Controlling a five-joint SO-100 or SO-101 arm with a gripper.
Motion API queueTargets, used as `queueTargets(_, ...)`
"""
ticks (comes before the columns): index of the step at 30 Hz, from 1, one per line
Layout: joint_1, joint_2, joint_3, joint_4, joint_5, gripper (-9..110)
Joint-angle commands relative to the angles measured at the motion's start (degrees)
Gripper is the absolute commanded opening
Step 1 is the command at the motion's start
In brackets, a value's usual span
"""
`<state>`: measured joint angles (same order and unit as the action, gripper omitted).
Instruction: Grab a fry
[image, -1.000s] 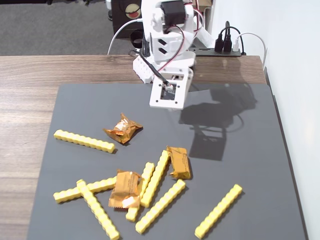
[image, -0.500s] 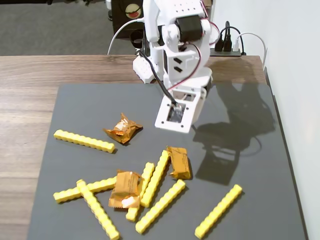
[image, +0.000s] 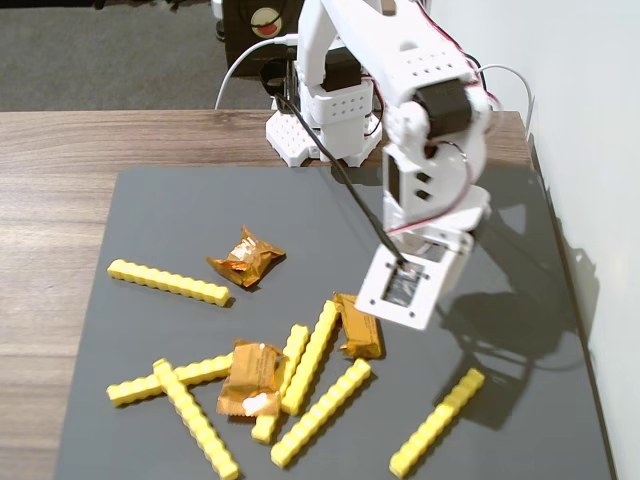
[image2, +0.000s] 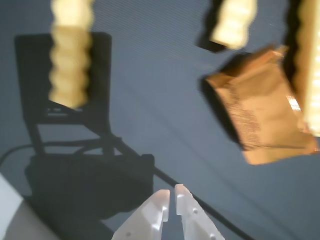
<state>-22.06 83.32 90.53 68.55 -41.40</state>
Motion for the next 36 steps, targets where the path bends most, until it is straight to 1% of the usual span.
queueTargets(1,-1.1,-3.1,-10.5,2.1,2.6,0)
queueTargets(10,-1.5,-14.6,-28.4,6.2,5.8,2)
queueTargets(15,-1.5,-17.8,-32.5,6.3,7.0,16)
queueTargets(16,-1.3,-18.3,-33.0,6.3,7.2,22)
queueTargets(18,-1.1,-19.2,-33.6,6.4,7.1,25)
queueTargets(23,-0.3,-21.5,-34.1,6.6,6.2,28)
queueTargets(28,1.3,-23.1,-34.7,6.9,3.9,28)
queueTargets(36,2.5,-27.9,-40.1,7.6,2.7,27)
